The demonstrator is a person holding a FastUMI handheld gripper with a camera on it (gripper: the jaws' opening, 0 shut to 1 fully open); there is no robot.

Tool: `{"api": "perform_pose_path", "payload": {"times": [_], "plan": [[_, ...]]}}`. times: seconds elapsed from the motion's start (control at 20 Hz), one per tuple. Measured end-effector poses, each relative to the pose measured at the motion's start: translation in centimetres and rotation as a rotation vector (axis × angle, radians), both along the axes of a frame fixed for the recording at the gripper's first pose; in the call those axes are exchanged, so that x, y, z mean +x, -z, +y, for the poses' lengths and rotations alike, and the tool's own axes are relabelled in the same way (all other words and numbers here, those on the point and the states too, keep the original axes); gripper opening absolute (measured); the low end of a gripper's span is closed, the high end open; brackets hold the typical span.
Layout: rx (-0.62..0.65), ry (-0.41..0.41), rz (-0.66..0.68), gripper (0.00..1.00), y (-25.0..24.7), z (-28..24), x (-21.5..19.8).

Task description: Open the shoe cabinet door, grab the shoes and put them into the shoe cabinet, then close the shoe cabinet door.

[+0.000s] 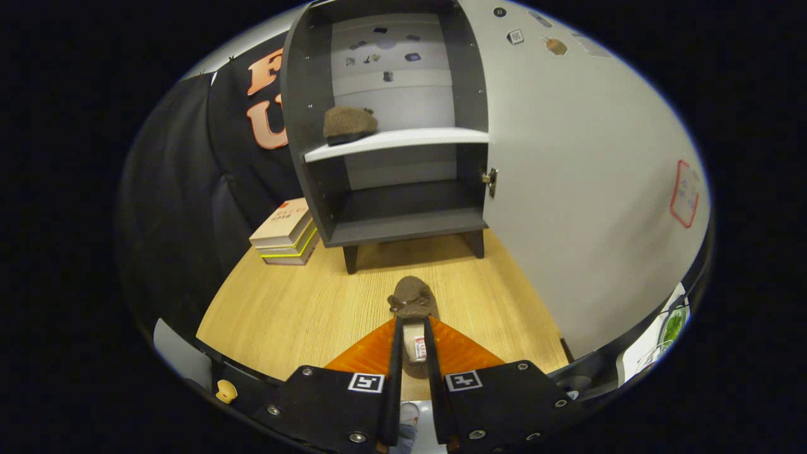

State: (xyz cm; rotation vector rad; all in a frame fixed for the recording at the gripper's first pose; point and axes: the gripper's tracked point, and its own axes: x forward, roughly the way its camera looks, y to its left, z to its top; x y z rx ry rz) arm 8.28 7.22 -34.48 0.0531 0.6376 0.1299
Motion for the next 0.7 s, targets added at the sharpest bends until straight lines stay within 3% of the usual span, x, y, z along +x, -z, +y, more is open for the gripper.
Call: {"api": "perform_pose_path", "payload": {"times": [0.7], "plan": [[-0.006,-0.146,0.258,0.22,14.2,4.1,5.8]]}}
